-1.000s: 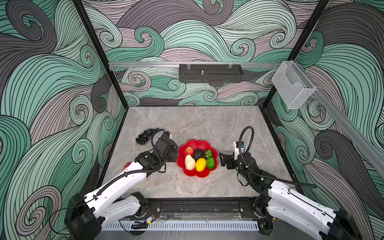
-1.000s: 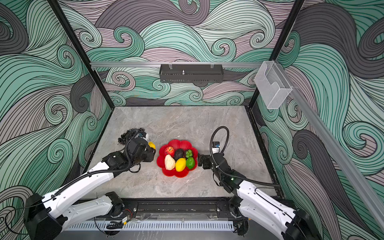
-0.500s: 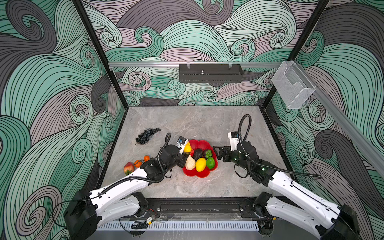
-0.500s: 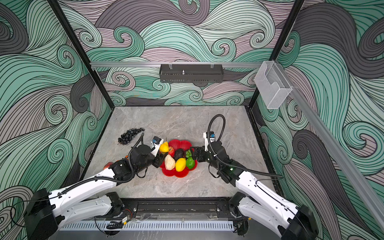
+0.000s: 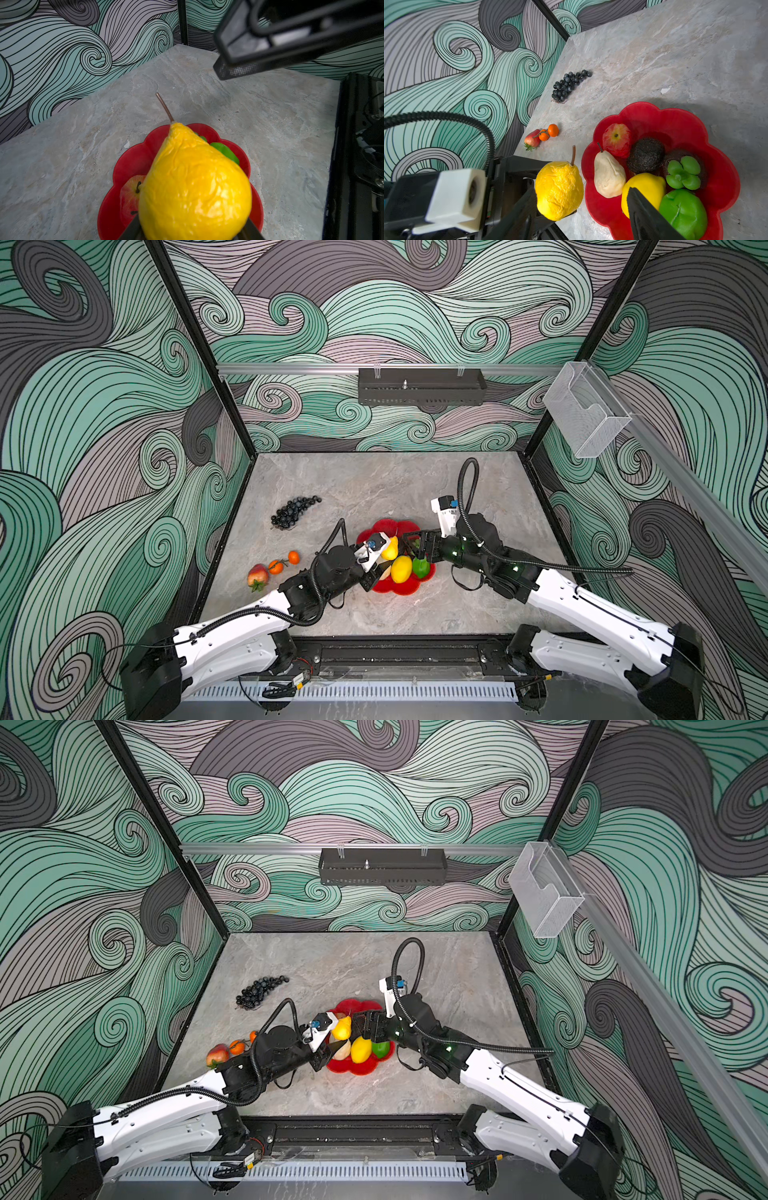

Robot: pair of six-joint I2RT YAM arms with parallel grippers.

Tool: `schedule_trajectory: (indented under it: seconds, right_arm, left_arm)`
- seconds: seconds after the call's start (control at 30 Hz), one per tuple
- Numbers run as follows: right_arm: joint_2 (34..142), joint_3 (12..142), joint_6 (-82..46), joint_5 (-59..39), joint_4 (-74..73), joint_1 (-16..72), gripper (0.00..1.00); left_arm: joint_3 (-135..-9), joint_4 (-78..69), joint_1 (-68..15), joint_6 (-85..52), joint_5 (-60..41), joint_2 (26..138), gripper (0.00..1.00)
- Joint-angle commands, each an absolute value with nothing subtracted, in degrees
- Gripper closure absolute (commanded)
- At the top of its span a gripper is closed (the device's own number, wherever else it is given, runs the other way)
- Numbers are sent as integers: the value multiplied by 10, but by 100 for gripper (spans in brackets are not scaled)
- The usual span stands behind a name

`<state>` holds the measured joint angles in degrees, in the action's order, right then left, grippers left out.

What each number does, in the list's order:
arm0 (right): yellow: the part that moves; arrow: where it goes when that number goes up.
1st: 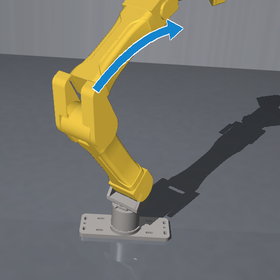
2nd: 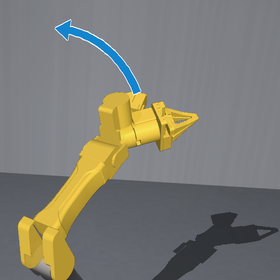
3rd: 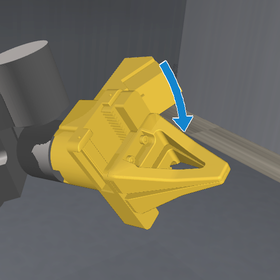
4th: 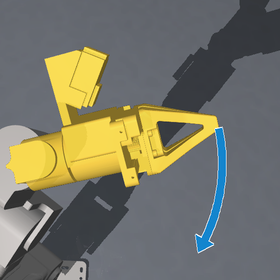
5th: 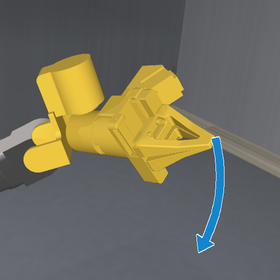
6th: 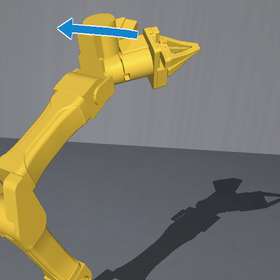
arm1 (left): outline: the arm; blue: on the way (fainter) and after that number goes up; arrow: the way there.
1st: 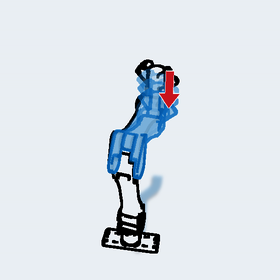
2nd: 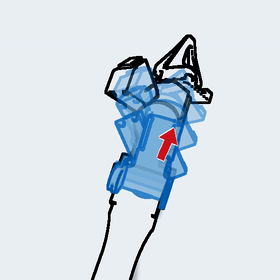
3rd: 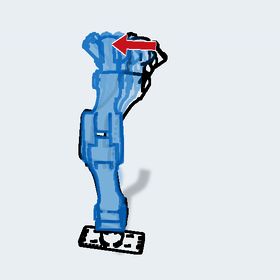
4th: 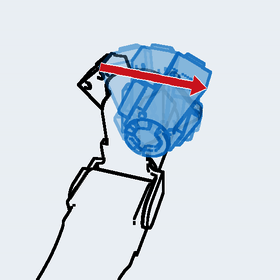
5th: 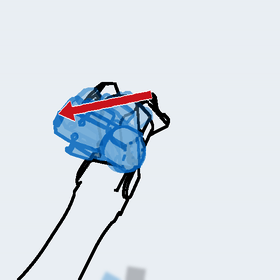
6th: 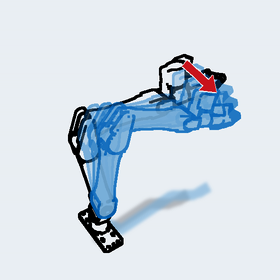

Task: Place and organize the fake fruits in the fruit bowl
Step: 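Lift the yellow pear over the bowl with the left gripper while the right gripper approaches, then close the right gripper on the yellow pear held by the left gripper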

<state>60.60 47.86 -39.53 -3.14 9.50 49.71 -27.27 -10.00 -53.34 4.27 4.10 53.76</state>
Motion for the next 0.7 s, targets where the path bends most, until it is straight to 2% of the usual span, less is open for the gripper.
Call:
schedule_trajectory:
  seconds: [0.0,0.37,0.57,0.67]
  right_arm:
    - [623,484,-411,-46,75,506,35]
    - [650,484,-419,-60,62,510,46]
    - [657,495,-401,-49,70,510,62]
    - [661,504,-388,-44,83,511,75]
  left_arm:
    - [-267,-129,-545,64,26,526,50]
    - [-264,-135,-561,75,16,525,50]
    - [-265,-134,-567,80,9,532,50]
    - [-266,-133,-569,83,6,537,50]
